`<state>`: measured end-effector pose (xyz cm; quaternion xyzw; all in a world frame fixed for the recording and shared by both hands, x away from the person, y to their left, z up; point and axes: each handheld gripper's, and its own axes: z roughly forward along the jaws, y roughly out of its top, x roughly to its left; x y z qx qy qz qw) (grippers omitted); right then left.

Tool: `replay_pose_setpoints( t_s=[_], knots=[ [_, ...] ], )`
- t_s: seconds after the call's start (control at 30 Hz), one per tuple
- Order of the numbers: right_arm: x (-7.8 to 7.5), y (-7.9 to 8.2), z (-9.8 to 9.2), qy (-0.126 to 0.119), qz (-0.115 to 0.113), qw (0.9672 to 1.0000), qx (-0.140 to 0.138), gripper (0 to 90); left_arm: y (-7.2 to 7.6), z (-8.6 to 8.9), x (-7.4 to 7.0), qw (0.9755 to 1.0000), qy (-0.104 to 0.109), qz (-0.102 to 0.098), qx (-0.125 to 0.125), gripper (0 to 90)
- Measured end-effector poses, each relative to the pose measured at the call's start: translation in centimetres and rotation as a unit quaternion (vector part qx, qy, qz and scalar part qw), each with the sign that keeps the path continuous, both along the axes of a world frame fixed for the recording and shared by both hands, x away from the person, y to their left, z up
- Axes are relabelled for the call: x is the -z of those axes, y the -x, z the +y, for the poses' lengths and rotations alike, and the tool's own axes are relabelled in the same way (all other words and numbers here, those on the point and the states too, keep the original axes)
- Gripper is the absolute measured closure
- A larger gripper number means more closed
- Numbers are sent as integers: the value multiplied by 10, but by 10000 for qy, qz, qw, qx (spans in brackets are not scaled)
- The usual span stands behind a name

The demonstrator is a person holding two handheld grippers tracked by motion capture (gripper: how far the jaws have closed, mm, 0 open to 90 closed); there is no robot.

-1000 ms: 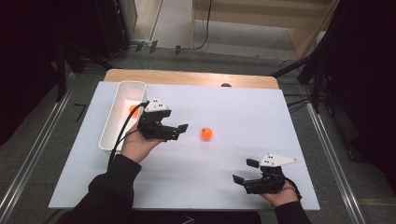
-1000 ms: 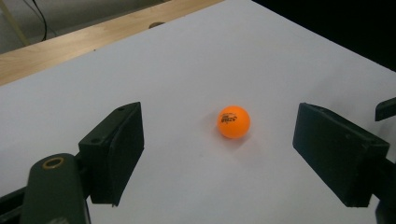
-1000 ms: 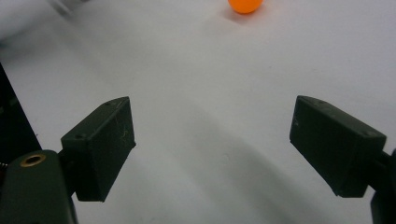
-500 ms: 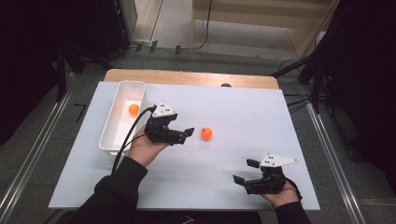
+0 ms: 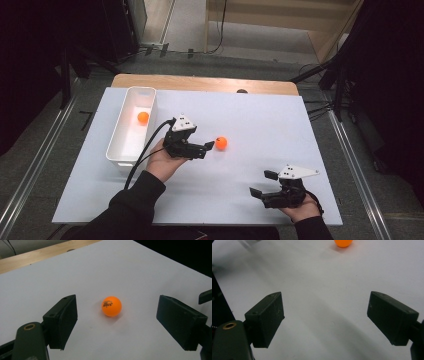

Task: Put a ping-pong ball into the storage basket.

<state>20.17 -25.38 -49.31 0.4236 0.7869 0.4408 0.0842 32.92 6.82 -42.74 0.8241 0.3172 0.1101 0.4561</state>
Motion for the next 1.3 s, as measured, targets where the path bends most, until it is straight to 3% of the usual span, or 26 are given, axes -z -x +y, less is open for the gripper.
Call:
replay_pose_setpoints(
  t_s=[0.2, 0.4, 0.67, 0.8, 1.17, 1.3],
  knots=[
    [0, 0, 0, -14, -13, 10000, -4, 125, -4, -3, 0, 10000, 64, 0, -45, 175],
    [0, 0, 1, -21, 1, 10000, -11, 125, -9, -10, 1, 10000, -54, -53, -11, 175],
    [-1, 0, 1, -25, 7, 10000, -2, 125, -19, -22, 7, 10000, -38, 51, 5, 175],
    [-1, 0, 1, -12, -14, 10000, -1, 125, -23, -25, 7, 9998, 76, 199, 49, 175],
    [-1, 0, 1, -20, -32, 10000, -50, 125, -32, -40, 13, 9999, -96, -60, 27, 175],
    [-1, 0, 1, -26, -29, 10000, -52, 125, -36, -44, 17, 9999, -113, -53, 29, 175]
  ],
)
